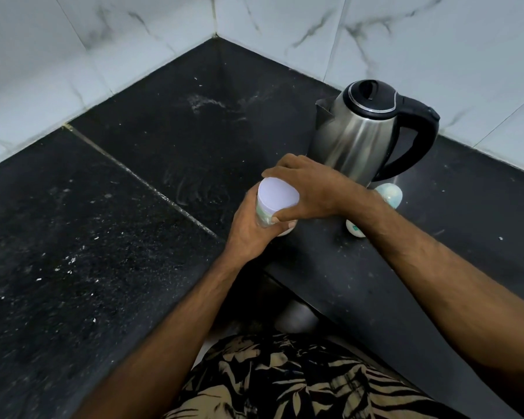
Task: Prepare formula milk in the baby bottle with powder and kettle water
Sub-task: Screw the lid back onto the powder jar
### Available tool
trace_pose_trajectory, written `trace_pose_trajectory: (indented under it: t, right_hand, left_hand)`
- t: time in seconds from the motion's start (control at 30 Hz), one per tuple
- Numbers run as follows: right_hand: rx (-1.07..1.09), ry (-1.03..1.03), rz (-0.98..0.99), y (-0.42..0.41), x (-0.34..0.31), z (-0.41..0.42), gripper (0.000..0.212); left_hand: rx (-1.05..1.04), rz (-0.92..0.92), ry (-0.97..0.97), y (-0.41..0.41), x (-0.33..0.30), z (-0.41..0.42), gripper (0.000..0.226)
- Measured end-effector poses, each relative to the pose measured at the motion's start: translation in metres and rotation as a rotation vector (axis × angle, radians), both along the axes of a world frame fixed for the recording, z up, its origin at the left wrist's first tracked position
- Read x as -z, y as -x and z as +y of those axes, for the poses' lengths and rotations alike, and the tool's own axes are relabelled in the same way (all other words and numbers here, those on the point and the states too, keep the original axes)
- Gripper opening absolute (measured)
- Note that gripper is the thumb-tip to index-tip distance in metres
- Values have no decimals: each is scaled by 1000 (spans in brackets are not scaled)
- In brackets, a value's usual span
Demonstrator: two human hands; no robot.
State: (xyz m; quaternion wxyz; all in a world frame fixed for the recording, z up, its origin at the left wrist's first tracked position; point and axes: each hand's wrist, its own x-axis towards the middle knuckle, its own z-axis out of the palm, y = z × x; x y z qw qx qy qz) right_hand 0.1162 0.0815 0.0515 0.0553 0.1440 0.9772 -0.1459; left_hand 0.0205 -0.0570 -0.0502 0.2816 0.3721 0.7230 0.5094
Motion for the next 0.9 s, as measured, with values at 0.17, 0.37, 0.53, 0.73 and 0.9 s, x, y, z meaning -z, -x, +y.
trace_pose_trajectory:
  t: [0.17,0.37,0.53,0.73,0.9]
  right_hand:
    - [30,-106,-18,0,1,-1,87]
    - [-17,-17,13,-5,-4,5,82]
    - [-35,-70,-26,-1,-3,0,74]
    - [-32,34,-5,-3,-6,2,79]
    - [112,-203,-4,0,-6,-4,73]
  left_hand:
    - [2,-15,-14,0,0,0,93]
    - [-4,-13,-19,0,-2,-1,93]
    - [-5,-12,-17,0,-1,0,94]
    - [4,-16,-16,1,1,0,94]
    - [-8,2,-38,0,0,-1,92]
